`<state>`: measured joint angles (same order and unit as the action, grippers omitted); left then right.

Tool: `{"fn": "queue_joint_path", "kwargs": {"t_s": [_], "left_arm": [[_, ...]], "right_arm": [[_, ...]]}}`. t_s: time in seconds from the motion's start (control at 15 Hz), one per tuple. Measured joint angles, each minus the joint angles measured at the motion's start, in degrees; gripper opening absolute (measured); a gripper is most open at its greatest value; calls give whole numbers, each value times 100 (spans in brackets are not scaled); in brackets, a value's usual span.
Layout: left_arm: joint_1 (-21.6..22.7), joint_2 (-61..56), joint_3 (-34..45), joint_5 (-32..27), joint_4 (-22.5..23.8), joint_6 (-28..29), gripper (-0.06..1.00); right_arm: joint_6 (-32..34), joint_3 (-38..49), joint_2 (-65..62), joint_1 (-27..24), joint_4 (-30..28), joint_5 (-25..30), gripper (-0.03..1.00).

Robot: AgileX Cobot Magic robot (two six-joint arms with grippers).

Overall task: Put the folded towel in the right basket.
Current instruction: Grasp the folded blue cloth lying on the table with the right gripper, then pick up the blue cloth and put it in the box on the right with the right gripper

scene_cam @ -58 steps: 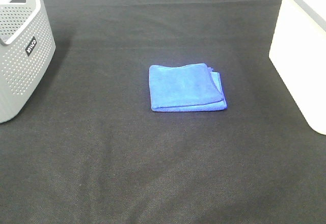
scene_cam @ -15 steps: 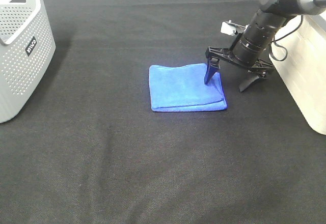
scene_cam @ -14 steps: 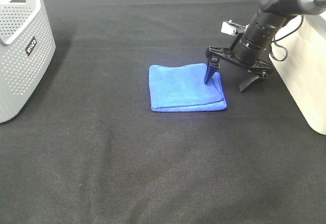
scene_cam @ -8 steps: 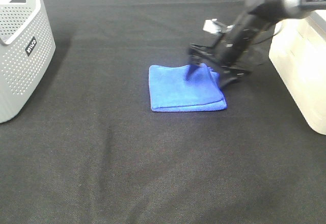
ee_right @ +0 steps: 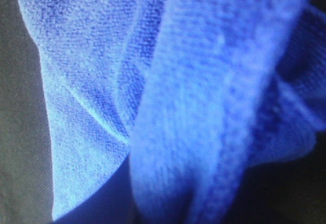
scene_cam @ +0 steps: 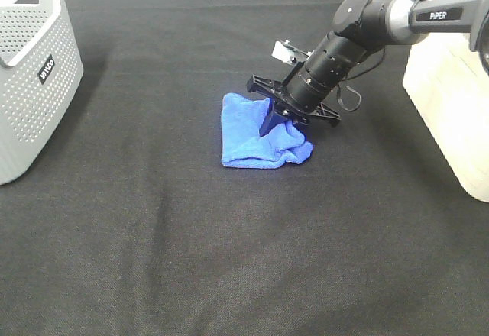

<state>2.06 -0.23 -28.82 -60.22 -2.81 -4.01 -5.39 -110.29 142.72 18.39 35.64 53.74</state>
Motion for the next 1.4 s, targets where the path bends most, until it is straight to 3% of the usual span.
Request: {"fn": "queue_joint_path", "kwargs": {"t_s": [0.13, 0.27, 0.53, 0.87, 1.0, 1.13, 1.2, 1.4], "left_arm": [[0, 0, 0, 0, 0, 0, 99], [0, 0, 0, 0, 0, 0, 99], [0, 0, 0, 0, 0, 0, 99], [0, 0, 0, 0, 0, 0, 99], [0, 0, 0, 0, 0, 0, 99], [0, 0, 0, 0, 0, 0, 99], [0, 0, 0, 0, 0, 0, 99], [0, 0, 0, 0, 0, 0, 99]], "right_arm": [[-52, -292, 0, 34, -63, 413, 22], [-52, -934, -155, 86, -63, 1180, 22], [0, -1851, -527, 92, -155, 1518, 22], [235, -1937, -2269, 6, -1719, 1587, 22], [241, -1902, -2991, -481, -1925, 1593, 22], [241, -1707, -3638, -1736, -2023, 1587, 22], [241, -1707, -3638, -1736, -2023, 1587, 22], [241, -1077, -3736, -3065, -2097, 1587, 22]]}}
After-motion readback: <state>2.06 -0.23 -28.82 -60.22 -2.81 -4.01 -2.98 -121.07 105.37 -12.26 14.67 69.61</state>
